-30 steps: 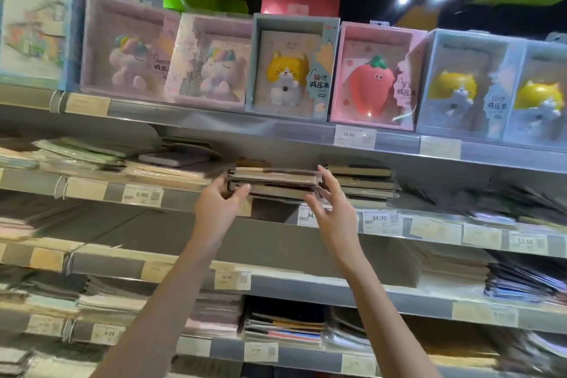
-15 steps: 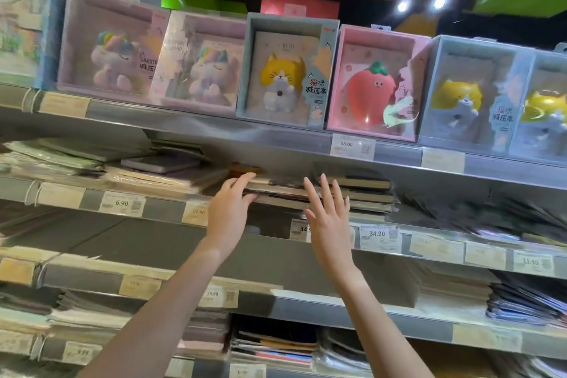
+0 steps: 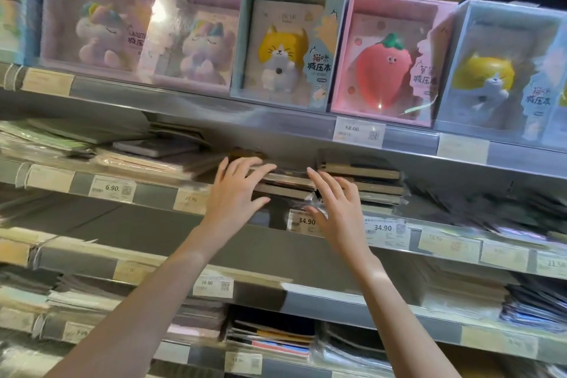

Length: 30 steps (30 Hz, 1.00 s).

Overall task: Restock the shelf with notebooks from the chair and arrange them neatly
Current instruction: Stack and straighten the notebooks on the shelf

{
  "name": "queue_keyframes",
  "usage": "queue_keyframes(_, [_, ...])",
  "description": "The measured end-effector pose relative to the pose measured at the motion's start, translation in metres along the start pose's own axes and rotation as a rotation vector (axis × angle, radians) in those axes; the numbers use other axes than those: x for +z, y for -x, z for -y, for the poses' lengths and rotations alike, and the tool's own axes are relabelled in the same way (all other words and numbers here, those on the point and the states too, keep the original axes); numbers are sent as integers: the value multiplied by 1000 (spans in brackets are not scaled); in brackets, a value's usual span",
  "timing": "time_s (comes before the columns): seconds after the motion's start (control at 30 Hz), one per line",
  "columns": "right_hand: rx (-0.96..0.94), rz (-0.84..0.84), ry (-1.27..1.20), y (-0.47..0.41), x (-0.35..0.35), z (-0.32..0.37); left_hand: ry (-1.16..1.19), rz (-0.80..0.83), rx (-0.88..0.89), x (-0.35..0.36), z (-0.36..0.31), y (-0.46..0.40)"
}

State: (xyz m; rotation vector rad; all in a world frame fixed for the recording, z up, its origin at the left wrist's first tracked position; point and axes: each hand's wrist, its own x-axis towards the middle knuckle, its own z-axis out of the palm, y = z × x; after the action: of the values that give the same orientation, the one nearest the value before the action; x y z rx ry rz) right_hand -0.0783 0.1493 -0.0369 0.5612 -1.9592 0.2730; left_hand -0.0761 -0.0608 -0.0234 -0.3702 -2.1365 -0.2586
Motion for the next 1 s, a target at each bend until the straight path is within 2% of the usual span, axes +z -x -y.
queue_keyframes(0.17, [15,-26,-82,10,3,-5,-148,-75,136,6,-4,-5])
queue_keyframes(0.33, [109,-75,-299,29,5,-4,-135,-80,222,1,2,-13])
queue_keyframes(0.4, [86,-76,-340,32,5,-5,-124,-68,222,-2,4,-15])
queue_keyframes(0.6, [123,86,-228,31,7,1,-108,-77,267,-8,11,-29])
queue_keyframes(0.8, [240,79,-139,12,9,10,-82,-45,282,-14,22,-50])
queue_keyframes(1.0, [306,209,-73,6,2,14,-56,-67,273,-10,21,-47])
